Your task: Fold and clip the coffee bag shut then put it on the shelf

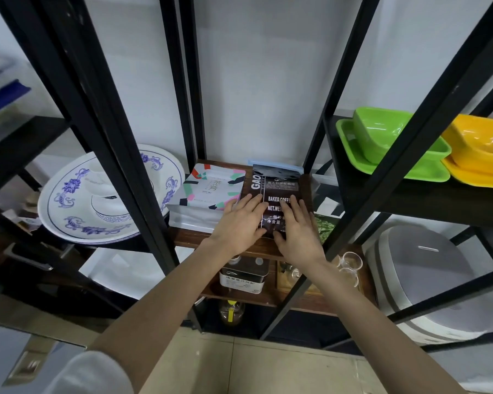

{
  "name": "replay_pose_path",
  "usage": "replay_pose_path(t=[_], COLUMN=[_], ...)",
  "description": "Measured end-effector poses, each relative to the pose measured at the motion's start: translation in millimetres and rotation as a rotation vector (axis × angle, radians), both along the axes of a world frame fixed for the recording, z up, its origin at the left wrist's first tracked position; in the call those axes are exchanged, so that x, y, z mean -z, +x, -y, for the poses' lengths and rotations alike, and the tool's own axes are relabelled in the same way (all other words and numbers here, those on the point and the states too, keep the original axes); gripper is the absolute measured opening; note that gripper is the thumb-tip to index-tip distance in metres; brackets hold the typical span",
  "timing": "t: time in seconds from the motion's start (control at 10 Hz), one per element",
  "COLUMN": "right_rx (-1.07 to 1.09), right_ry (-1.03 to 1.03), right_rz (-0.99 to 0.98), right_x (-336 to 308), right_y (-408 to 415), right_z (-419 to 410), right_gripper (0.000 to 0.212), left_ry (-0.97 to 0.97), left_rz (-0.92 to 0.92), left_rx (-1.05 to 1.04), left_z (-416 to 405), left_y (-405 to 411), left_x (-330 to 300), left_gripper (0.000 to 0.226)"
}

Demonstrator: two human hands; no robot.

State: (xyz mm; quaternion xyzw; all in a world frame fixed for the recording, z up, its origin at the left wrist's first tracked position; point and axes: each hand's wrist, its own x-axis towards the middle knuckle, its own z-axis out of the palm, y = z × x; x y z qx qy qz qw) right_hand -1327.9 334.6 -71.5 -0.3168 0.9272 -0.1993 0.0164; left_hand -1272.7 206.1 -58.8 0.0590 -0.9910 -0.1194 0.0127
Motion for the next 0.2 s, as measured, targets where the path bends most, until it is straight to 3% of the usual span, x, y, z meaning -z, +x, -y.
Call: replay_pose_path(t=[0.2], right_rx=[-0.019], right_ry=[0.058], right_rz=[-0.072], right_x=[-13], right_y=[15], right_z=[-1], right_gripper=[0.067], left_ry=[-0.067], left_rz=[-0.103], left_rx=[-0.105], left_z=[5], left_y=[19], left_x=[-11], left_gripper=[0.064])
